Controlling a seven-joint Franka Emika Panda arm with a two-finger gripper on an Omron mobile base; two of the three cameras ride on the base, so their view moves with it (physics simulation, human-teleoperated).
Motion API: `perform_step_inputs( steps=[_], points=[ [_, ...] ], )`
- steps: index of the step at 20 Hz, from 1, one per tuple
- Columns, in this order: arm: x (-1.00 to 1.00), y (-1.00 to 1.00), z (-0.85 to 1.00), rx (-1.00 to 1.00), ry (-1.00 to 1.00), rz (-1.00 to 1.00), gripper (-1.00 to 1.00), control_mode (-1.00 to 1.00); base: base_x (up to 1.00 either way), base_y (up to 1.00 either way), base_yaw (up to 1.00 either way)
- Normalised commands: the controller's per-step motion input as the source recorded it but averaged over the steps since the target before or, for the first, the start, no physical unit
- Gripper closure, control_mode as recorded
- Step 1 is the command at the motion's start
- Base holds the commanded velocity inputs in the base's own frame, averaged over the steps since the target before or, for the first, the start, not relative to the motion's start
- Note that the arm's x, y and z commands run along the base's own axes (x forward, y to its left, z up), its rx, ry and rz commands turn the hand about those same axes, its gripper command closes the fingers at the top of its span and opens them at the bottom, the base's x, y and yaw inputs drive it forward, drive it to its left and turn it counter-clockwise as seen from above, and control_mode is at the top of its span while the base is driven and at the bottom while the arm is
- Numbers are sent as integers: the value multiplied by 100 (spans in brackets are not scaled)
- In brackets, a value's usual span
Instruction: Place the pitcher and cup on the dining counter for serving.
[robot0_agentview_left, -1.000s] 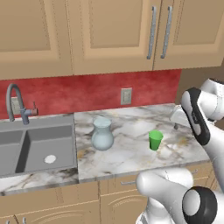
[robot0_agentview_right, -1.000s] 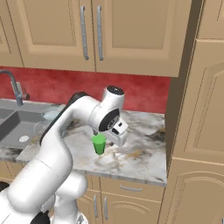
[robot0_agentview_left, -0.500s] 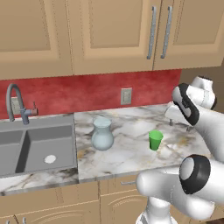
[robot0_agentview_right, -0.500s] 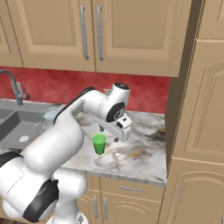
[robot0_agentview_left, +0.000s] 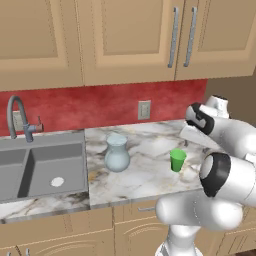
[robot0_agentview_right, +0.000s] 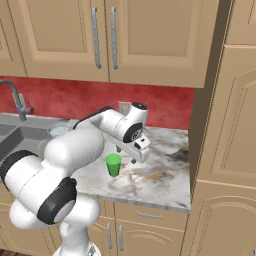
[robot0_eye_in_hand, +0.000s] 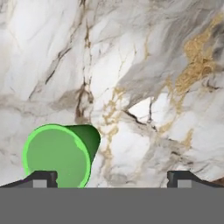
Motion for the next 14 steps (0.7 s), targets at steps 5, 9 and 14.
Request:
perform_step_inputs(
  steps=[5, 9, 14],
  points=[
    [39, 1, -45, 0, 0, 0, -100, -100, 0, 0, 0],
    [18, 3, -43, -1, 0, 0, -100, -100, 0, 0, 0],
    [15, 15, -36, -1, 0, 0, -100, -100, 0, 0, 0]
  ],
)
